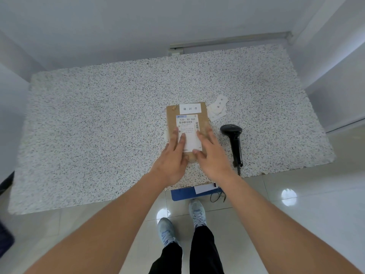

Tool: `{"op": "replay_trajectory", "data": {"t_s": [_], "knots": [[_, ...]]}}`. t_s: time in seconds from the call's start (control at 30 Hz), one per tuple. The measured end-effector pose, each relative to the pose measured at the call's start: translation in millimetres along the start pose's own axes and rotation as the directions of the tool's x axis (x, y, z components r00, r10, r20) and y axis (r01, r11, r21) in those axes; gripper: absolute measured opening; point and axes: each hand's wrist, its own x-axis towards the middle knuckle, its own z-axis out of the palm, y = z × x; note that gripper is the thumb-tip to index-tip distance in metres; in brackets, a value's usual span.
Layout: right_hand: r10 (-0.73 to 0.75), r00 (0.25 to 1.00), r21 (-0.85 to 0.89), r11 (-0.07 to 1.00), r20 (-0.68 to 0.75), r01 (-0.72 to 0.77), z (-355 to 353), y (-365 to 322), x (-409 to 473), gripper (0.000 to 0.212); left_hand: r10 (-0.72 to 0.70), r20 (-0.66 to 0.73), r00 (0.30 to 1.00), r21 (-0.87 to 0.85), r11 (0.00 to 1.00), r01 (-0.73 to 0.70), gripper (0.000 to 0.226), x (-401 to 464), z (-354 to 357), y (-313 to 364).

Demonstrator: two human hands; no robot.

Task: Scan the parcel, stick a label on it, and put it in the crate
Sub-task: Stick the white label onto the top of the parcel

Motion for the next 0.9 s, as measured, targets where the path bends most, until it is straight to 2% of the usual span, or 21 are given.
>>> {"op": "replay_trajectory", "data": {"t_s": [0.17,0.37,0.7,0.9], "knots": [[0.021,1.0,0.054,0.998,0.016,-0.022,-1,-5,-1,0.069,0.022,-0.001,1.0,-0.037,0.999,-0.022,0.074,3,1,-3],[0.024,0.999,0.091,0.996,-0.037,-0.021,-14,-26,-9,0.07,0.035,-0.025,0.999,-0.009,0.999,-0.035,0.073,0,-17,4],[-0.056,0.977,0.032,0.997,-0.204,0.064,-65,-101,-34,0.066,0.141,-0.199,0.97,0.09,0.988,-0.125,0.075,-41,-95,45],[-0.077,0.959,0.083,0.991,-0.272,0.103,-102,-153,-58,0.078,0.224,-0.306,0.925,0.176,0.968,-0.176,0.072,-83,-155,79]]}}
